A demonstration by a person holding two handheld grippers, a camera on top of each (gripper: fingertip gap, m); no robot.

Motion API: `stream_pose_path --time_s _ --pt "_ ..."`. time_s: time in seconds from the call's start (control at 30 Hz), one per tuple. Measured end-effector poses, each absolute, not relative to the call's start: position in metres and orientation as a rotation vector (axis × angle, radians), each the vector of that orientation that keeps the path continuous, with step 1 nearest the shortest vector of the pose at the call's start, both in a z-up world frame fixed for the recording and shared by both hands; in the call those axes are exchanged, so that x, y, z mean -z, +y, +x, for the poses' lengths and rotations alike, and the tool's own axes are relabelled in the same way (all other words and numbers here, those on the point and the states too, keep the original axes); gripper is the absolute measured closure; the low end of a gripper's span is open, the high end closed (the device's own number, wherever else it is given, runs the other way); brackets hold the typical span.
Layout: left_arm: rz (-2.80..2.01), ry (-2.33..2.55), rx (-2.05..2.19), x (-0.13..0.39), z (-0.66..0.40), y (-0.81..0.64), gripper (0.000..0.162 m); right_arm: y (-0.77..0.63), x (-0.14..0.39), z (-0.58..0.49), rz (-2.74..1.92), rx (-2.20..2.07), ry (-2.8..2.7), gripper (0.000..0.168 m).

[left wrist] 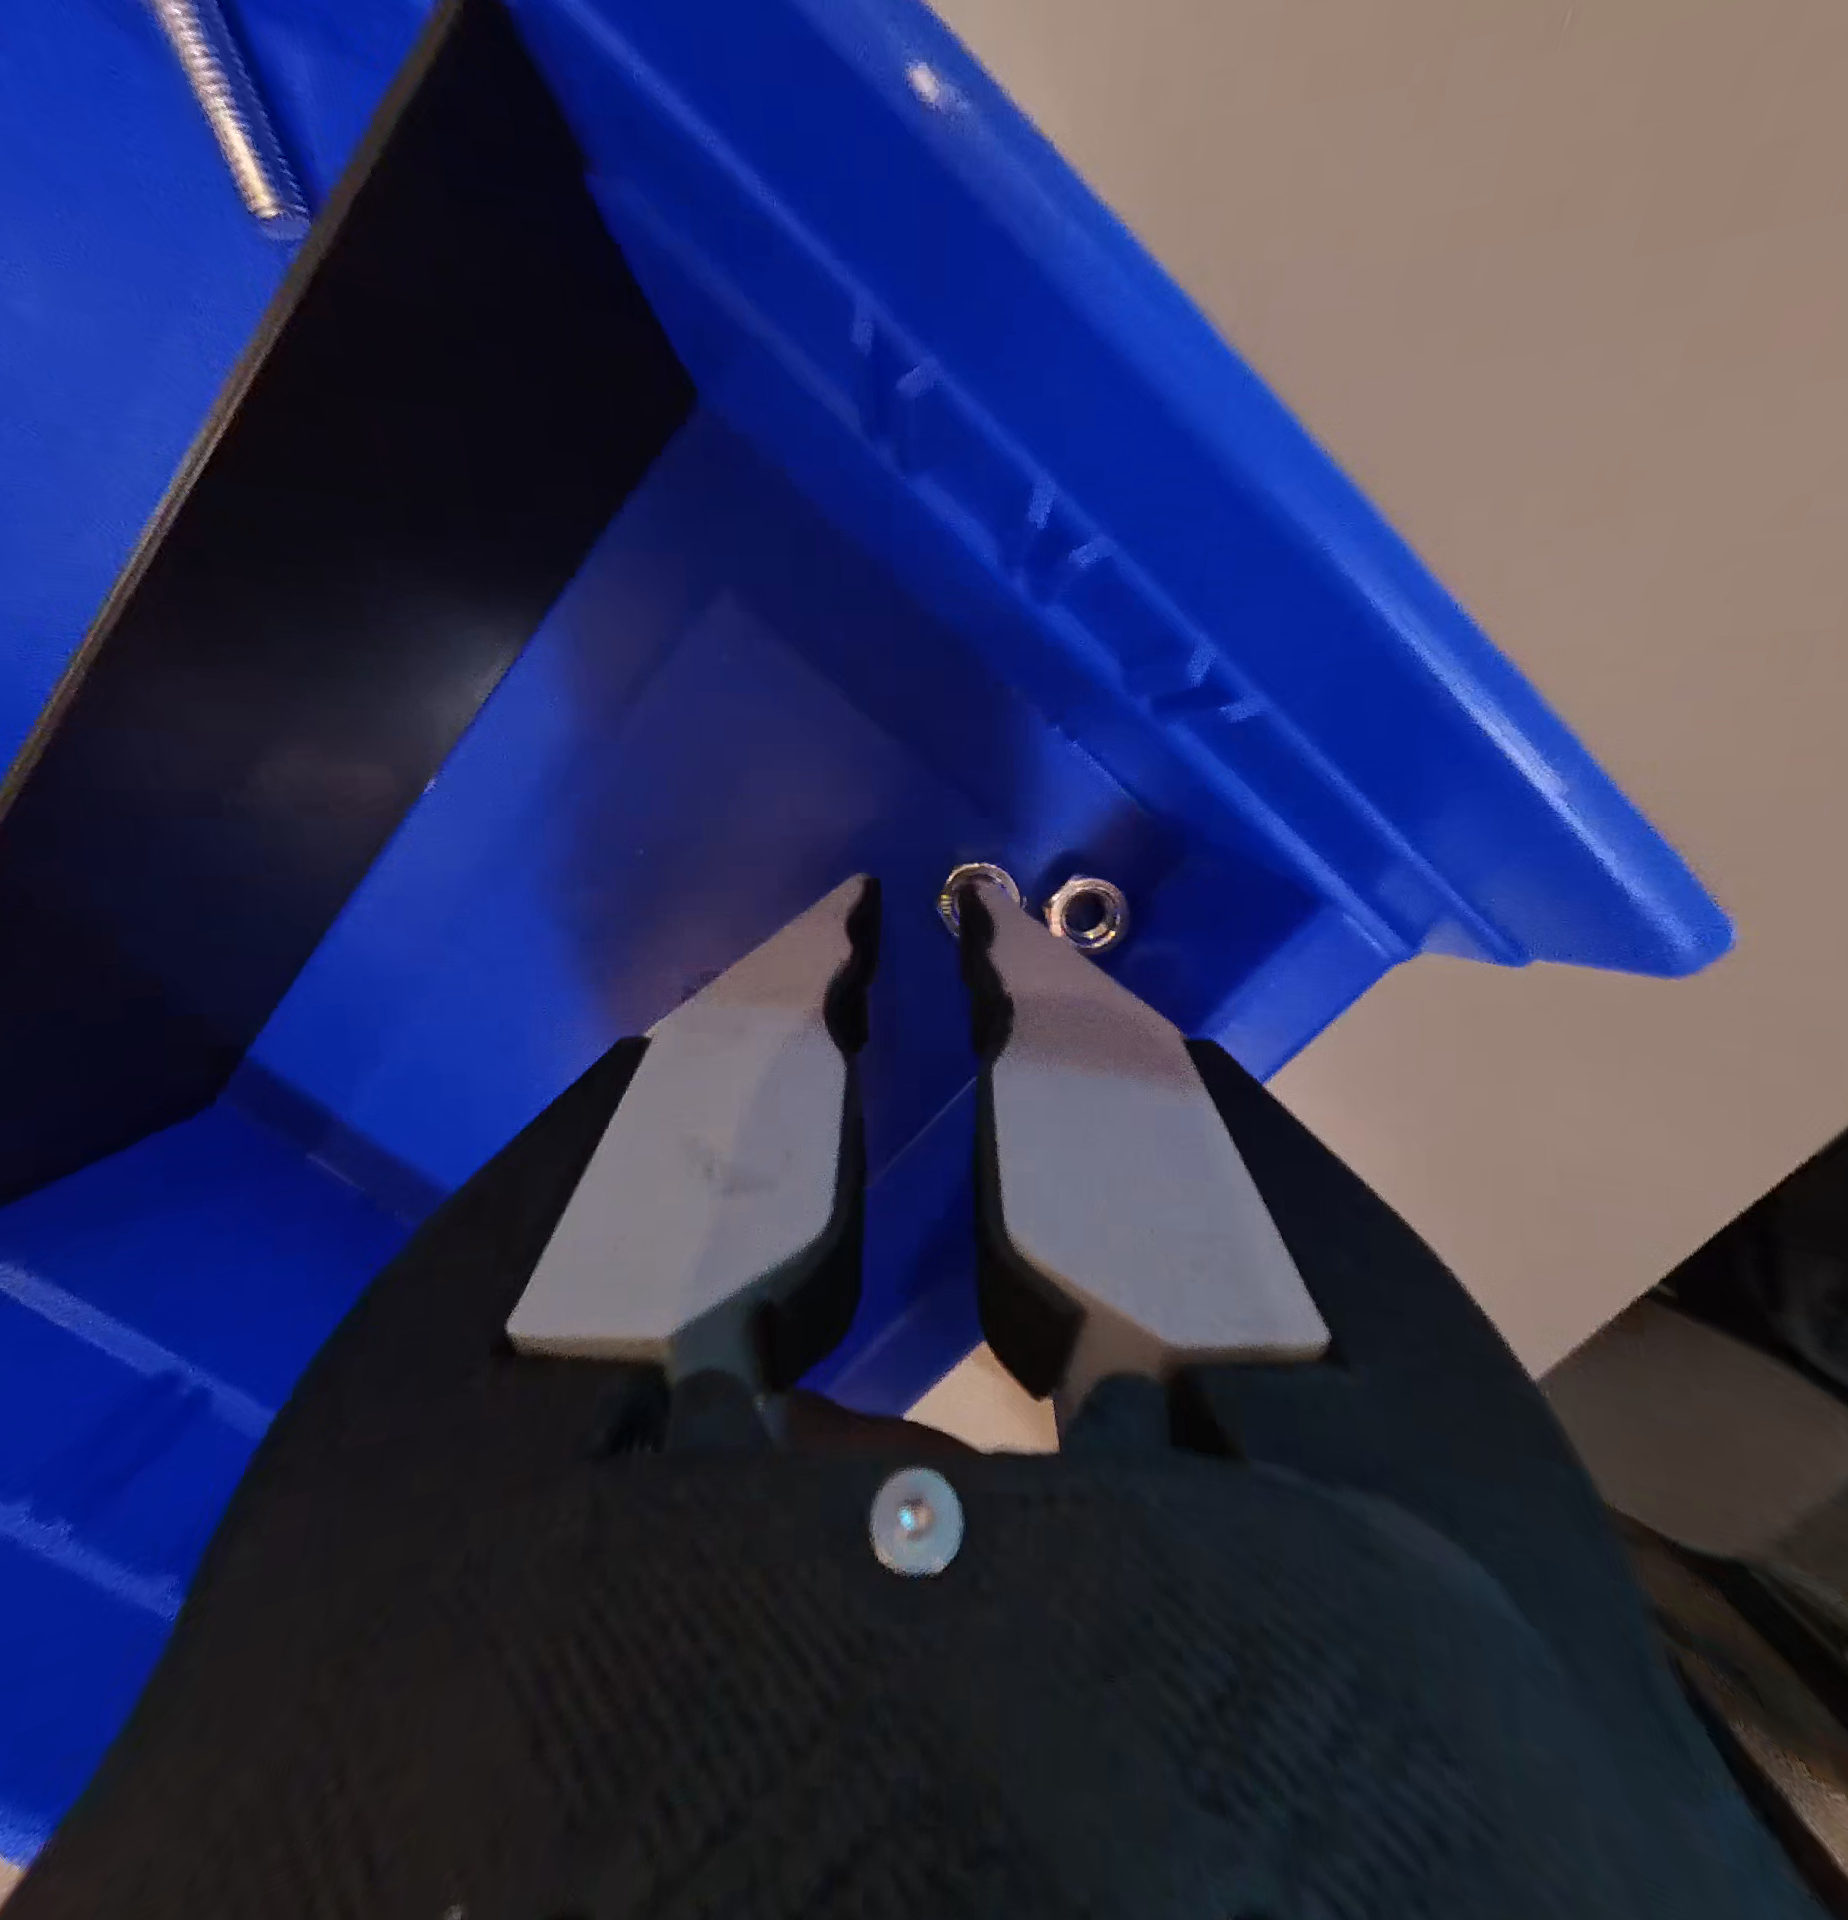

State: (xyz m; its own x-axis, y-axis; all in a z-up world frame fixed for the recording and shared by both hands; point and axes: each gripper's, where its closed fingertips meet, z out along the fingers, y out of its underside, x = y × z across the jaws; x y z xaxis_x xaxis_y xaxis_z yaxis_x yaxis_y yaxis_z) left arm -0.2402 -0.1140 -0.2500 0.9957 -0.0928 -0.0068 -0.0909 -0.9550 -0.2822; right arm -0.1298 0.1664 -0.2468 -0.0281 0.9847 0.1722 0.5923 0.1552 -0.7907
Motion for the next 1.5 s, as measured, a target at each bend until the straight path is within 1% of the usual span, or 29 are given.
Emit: stream_pose_path --time_s 0.1,0.3,0.37,0.57,0.67,0.77,0.83,0.93,1.0,1.1,1.17,1.27,1.33,1.4,1.47,1.5 --pt "-2.921 0.204 0.033 0.254 -0.235 -0.118 0.155 0.166 0.247 -0.13 -1.519 -0.686 -1.714 0.12" --pt "-3.063 0.301 0.006 0.264 -0.241 -0.121 0.155 0.164 0.248 -0.13 -1.517 -0.685 -1.725 0.12" --pt "-3.068 0.283 0.029 0.264 -0.242 -0.118 0.158 0.164 0.248 -0.13 -1.517 -0.688 -1.726 0.12" --pt "-3.002 0.262 -0.003 0.262 -0.251 -0.122 0.158 0.163 0.248 -0.13 -1.512 -0.69 -1.73 0.121" --pt "-2.912 0.134 -0.114 0.245 -0.274 -0.123 0.158 0.163 0.246 -0.13 -1.501 -0.693 -1.722 0.122" --pt "-2.668 -0.003 -0.24 0.2 -0.292 -0.108 0.158 0.157 0.234 -0.132 -1.468 -0.766 -1.699 0.122" --pt "-2.421 -0.019 -0.281 0.155 -0.287 -0.087 0.158 0.142 0.217 -0.134 -1.411 -0.92 -1.688 0.124" --pt "-1.979 0.23 -0.209 0.087 -0.224 -0.05 0.158 0.1 0.178 -0.129 -1.31 -1.34 -1.673 0.131" --pt "-1.809 0.37 -0.221 0.07 -0.184 -0.034 0.158 0.065 0.146 -0.115 -1.23 -1.728 -1.68 0.135" --pt "-1.628 0.634 -0.299 0.072 -0.129 -0.015 0.158 0.029 0.1 -0.08 -1.088 -2.332 -1.69 0.136" --pt "-1.557 0.747 -0.273 0.079 -0.098 -0.007 0.159 0.023 0.087 -0.069 -1.048 -2.515 -1.668 0.138" --pt "-1.481 0.807 -0.227 0.078 -0.069 0.002 0.159 0.016 0.086 -0.062 -1.035 -2.577 -1.708 0.137" --pt "-1.46 0.809 -0.251 0.075 -0.064 0.008 0.159 0.008 0.086 -0.057 -1.023 -2.631 -1.75 0.133" --pt "-1.463 0.826 -0.251 0.077 -0.06 0.012 0.159 0.004 0.083 -0.054 -1.016 -2.693 -1.741 0.134" --pt "-1.46 0.831 -0.257 0.08 -0.057 0.015 0.159 0.001 0.088 -0.058 -1.065 -2.688 -1.749 0.139" --pt "-1.469 0.842 -0.253 0.083 -0.055 0.017 0.159 0.0 0.091 -0.059 -1.084 -2.675 -1.758 0.148"
